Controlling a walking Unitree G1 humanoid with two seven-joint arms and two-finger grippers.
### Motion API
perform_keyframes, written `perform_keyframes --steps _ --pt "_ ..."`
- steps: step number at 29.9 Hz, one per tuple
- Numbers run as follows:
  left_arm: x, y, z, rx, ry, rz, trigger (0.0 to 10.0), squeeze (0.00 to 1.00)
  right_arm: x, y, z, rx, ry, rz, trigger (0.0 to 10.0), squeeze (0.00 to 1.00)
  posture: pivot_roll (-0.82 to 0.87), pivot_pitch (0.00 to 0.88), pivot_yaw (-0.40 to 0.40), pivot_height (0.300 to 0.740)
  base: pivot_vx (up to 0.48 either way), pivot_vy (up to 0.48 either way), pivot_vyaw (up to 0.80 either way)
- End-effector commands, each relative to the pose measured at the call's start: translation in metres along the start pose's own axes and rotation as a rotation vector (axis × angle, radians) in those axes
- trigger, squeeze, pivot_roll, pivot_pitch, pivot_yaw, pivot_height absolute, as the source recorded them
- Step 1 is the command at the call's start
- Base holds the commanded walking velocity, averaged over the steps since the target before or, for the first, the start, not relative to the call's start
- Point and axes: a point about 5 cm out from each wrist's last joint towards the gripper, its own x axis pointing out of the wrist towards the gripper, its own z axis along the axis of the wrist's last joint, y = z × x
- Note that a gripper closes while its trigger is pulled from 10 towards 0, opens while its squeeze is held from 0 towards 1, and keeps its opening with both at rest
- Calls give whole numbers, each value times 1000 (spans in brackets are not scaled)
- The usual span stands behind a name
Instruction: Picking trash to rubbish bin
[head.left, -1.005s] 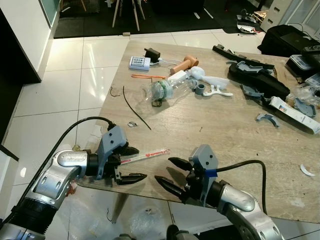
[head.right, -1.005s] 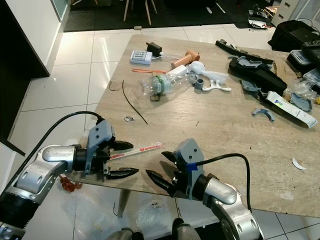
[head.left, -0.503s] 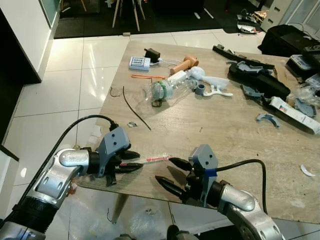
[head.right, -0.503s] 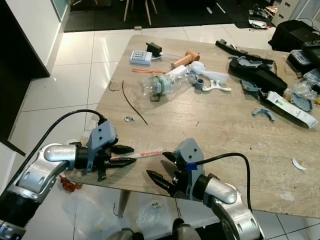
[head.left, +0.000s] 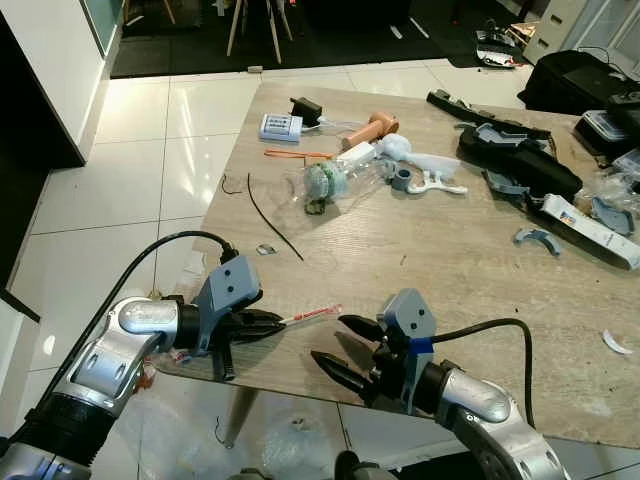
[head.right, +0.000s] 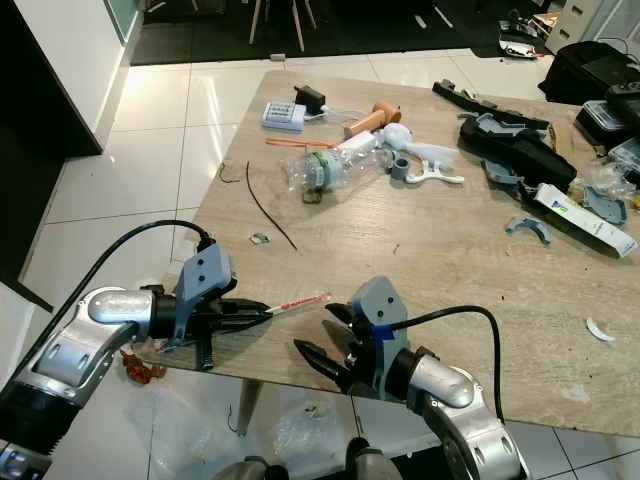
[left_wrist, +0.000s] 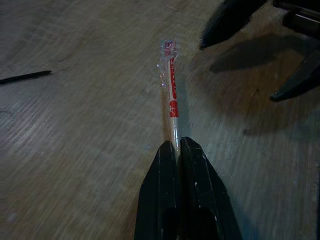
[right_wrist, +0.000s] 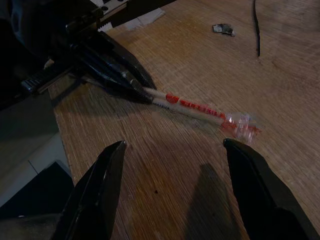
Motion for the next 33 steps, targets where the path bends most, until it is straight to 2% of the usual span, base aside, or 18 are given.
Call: perform_keyframes --steps 1,3,4,5,6,10,11,12,13,15,16,18,19,21,23,25,29,33 --pt "0 2 -11 -56 30 32 0 0 -2 0 0 4 8 -1 10000 0 -7 200 7 740 0 0 0" --pt "-1 7 -3 -64 -17 70 0 0 -1 -1 0 5 4 -2 10000 0 -8 202 6 740 0 0 0" --pt "-3 21 26 -117 -188 154 0 0 -1 -1 2 10 -9 -7 10000 0 -6 201 5 740 0 0 0" --pt "-3 21 26 -117 -188 154 0 0 -1 -1 2 10 -9 -7 10000 0 -6 201 5 740 0 0 0" --pt "-7 32 48 -156 -315 214 0 0 -1 -2 4 15 -23 -16 10000 0 -6 199 4 740 0 0 0" --pt "-13 38 64 -160 -409 253 0 0 0 -3 6 18 -42 -32 10000 0 -7 198 4 740 0 0 0" --pt "-15 41 69 -177 -445 271 7765 0 1 -4 8 19 -53 -40 10000 0 -7 197 6 740 0 0 0" --pt "-15 41 69 -177 -445 271 7765 0 1 -4 8 19 -53 -40 10000 0 -7 197 6 740 0 0 0" --pt "-19 44 76 -189 -497 311 10000 0 1 -7 11 21 -74 -63 10000 0 -7 197 6 740 0 0 0" --pt "-28 51 84 -243 -587 380 10000 0 2 -11 17 16 -118 -108 10000 0 -8 192 5 740 0 0 0" --pt "-28 51 84 -243 -587 380 10000 0 2 -11 17 16 -118 -108 10000 0 -8 192 5 740 0 0 0" --pt "-39 61 87 -256 -627 553 10000 0 2 -21 21 0 -134 -188 10000 0 -14 184 -1 740 0 0 0" --pt "-43 67 85 -249 -608 656 10000 0 2 -27 23 -25 -139 -239 10000 0 -16 180 -5 740 0 0 0" --pt "-50 77 74 -224 -485 870 10000 0 -1 -42 33 -95 -184 -370 10000 0 -13 175 -11 740 0 0 0" --pt "-54 77 71 -216 -481 918 10000 0 -2 -49 39 -111 -217 -430 10000 0 -13 173 -14 740 0 0 0" --pt "-60 74 63 -264 -493 969 10000 0 -5 -60 54 -147 -277 -533 10000 0 -18 170 -16 740 0 0 0" --pt "-64 66 53 -264 -465 1043 10000 0 -9 -64 67 -157 -364 -630 10000 0 -14 168 -10 740 0 0 0" --pt "-62 60 44 -288 -397 1115 10000 0 -10 -63 68 -162 -394 -699 10000 0 -9 169 -11 740 0 0 0"
